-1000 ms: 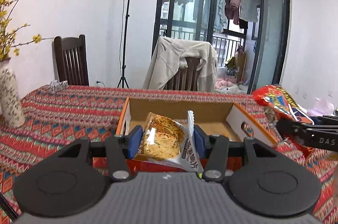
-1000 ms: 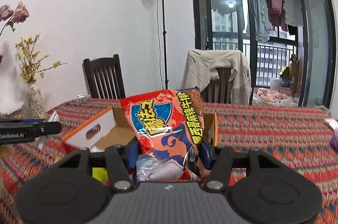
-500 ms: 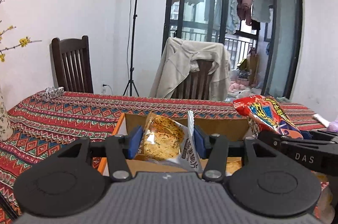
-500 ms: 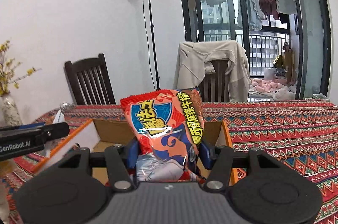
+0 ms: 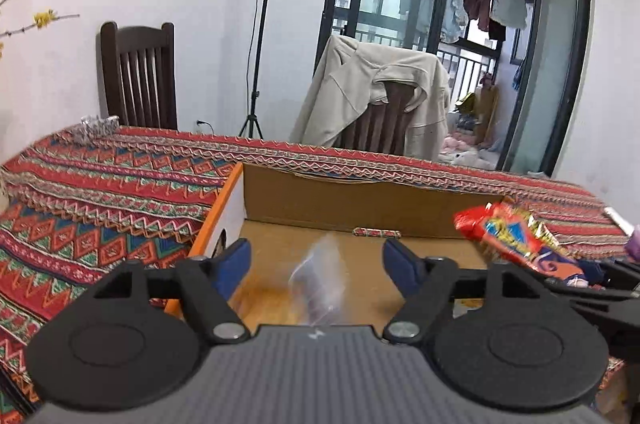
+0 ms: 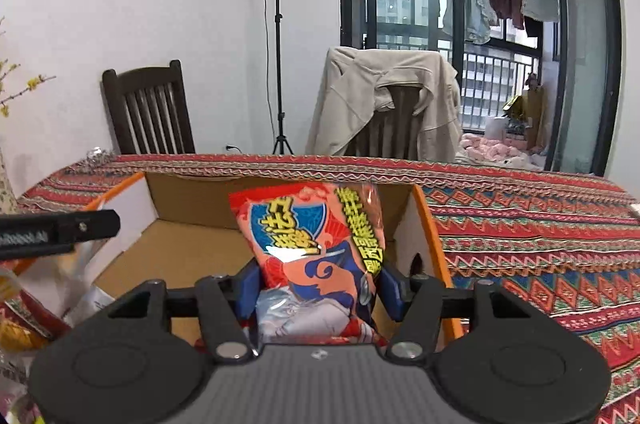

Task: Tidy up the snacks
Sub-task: 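Open both tools to drop the chip bag and biscuit pack into the box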

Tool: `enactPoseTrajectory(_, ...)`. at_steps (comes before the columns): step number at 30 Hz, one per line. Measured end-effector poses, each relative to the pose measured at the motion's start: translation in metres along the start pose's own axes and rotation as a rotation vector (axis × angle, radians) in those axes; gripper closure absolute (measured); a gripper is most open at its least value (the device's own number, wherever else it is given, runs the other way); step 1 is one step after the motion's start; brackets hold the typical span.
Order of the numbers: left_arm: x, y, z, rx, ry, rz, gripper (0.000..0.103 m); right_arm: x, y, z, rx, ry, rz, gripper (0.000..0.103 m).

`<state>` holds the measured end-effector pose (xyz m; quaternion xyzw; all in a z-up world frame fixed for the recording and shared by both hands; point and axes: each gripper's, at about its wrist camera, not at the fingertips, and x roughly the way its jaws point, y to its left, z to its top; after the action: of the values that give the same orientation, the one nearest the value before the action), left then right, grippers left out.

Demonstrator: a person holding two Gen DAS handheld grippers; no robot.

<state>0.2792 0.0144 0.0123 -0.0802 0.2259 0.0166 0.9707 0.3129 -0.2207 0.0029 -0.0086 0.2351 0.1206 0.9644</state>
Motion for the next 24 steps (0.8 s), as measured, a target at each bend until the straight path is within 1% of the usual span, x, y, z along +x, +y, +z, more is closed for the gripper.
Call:
enactPoseTrajectory(1, -0.001, 0.002, 0.0, -0.011, -0.006, 0.001, 0.001, -0.001, 0.0, -0.001, -0.004, -0.002, 0.001, 0.026)
enactPoseTrajectory(2, -0.003, 0.004, 0.0, -0.024, -0.021, 0.001, 0.0, -0.004, 0.0, -0.002, 0.0, -0.006, 0.006, 0.017)
enactPoseTrajectory(3, -0.005, 0.006, -0.001, -0.03, -0.035, 0.004, 0.0, -0.006, -0.001, -0.002, 0.008, -0.013, 0.011, 0.002)
enactPoseTrajectory(4, -0.006, 0.006, 0.0, -0.032, -0.038, 0.002, 0.0, -0.009, -0.002, -0.002, 0.016, -0.024, 0.018, 0.0)
enactPoseTrajectory(7, -0.004, 0.008, 0.001, -0.04, -0.032, -0.006, 0.0, -0.016, -0.006, -0.003, 0.037, -0.046, 0.037, 0.0)
enactPoseTrajectory(16, -0.01, 0.002, 0.003, -0.028, -0.045, 0.012, 0.0, -0.024, -0.007, 0.002, 0.045, -0.062, 0.036, 0.0)
enactPoseTrajectory(18, -0.017, -0.001, 0.008, -0.039, -0.056, 0.011, 0.0, -0.03, -0.007, 0.005, 0.049, -0.064, 0.018, 0.0)
enactPoseTrajectory(24, -0.041, -0.003, 0.02, -0.04, -0.091, 0.017, 0.0, -0.061, -0.004, 0.019, 0.047, -0.103, 0.027, 0.0)
